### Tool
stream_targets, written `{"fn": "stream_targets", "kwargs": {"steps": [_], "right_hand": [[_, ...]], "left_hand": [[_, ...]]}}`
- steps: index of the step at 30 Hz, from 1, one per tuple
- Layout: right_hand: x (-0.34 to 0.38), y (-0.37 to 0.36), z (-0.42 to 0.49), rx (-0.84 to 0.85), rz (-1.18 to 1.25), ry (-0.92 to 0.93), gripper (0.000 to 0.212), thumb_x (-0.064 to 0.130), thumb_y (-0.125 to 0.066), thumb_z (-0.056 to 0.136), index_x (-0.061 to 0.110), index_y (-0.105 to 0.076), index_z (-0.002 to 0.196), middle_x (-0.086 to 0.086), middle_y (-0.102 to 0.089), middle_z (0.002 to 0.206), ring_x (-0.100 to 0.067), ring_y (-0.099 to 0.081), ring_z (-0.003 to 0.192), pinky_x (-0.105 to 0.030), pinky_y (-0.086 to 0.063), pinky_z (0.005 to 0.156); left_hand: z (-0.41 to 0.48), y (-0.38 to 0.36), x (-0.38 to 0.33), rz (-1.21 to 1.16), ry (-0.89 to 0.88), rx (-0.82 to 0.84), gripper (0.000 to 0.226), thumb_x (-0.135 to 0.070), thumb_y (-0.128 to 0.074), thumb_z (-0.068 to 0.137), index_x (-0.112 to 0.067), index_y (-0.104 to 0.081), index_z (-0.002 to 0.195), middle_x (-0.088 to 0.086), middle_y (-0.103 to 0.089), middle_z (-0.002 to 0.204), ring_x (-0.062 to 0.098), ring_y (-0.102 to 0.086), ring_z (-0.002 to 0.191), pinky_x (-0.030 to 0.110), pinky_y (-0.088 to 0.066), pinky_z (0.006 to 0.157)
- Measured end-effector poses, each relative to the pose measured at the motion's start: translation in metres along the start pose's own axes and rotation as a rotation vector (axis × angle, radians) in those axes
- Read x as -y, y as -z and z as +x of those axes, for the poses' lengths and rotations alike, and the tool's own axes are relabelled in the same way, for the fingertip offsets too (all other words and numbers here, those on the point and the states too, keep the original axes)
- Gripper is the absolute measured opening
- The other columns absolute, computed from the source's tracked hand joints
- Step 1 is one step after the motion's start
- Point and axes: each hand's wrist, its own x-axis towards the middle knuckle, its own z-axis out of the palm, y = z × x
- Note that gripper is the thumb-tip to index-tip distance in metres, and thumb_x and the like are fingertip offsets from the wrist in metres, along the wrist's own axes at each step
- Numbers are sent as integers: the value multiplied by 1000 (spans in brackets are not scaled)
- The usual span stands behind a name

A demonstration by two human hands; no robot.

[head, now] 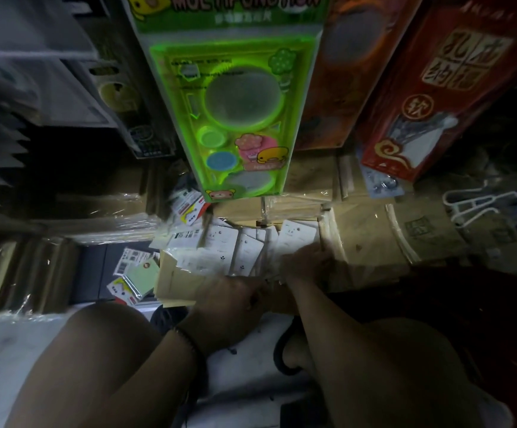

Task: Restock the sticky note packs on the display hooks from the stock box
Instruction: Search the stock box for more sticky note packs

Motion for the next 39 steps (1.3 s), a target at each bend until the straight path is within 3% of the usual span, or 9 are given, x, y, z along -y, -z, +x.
{"fn": "stream_targets", "kwargs": {"steps": [5,10,15,19,22,26,31,35,39], "right_hand": [[-2,7,-7,-19,91,-2,96,34,-82,82,2,-30,156,-21,-40,152,-35,-49,134,-40,-49,104],[-6,17,-7,-20,359,-30,61,6,-69,93,-2,-45,148,-24,-58,143,-38,-62,129,-37,-55,95],[-12,41,-12,-35,429,12,44,7,-68,96,0,-57,137,-19,-67,133,-35,-68,120,-33,-53,87],[-13,78,-38,119,743,34,18,12,-70,88,17,-76,105,-9,-79,113,-34,-76,100,-49,-65,85],[-22,113,-77,189,946,75,18,20,-71,82,32,-72,94,-1,-79,105,-31,-77,96,-60,-64,82],[-45,148,-144,255,1131,98,18,8,-66,98,25,-70,104,-5,-77,107,-30,-75,100,-58,-64,85],[-60,171,-221,58,1110,299,27,30,-69,81,29,-74,108,5,-81,100,-19,-77,94,-55,-62,88],[-58,187,-272,-58,1027,551,9,26,-67,100,23,-72,107,3,-80,99,-14,-76,95,-46,-60,84],[-51,213,-312,-261,834,768,32,40,-67,84,36,-68,115,11,-62,121,-10,-62,116,-35,-54,95]], "left_hand": [[3,-2,-2,10,9,27,44,-69,-37,91,-44,-62,117,-9,-76,101,12,-73,86,38,-60,77],[2,3,-5,-34,21,47,48,-68,-38,87,-42,-65,117,-8,-77,100,12,-73,85,39,-61,77],[-4,22,-15,-142,64,40,21,-40,-58,96,-34,-72,110,-8,-80,103,11,-75,92,37,-63,81],[-14,39,-24,-248,63,-81,9,-25,-65,99,-31,-71,103,-7,-77,91,5,-72,75,33,-61,71],[-27,47,-41,-391,84,-164,17,-18,-67,101,-34,-66,107,-9,-74,92,3,-71,66,22,-57,58],[-54,41,-57,-567,51,-249,23,-43,-64,95,-39,-66,118,-11,-73,106,12,-76,80,47,-64,73],[-103,60,-98,-783,28,-281,34,-44,-69,95,-30,-71,125,-8,-77,112,17,-78,94,51,-65,83],[-137,78,-129,-970,-22,-217,33,-17,-71,101,-19,-67,134,4,-79,120,17,-77,108,28,-62,86],[-166,105,-152,-1008,-90,-359,24,-2,-62,103,-16,-67,122,7,-80,110,11,-78,98,19,-59,76]]}}
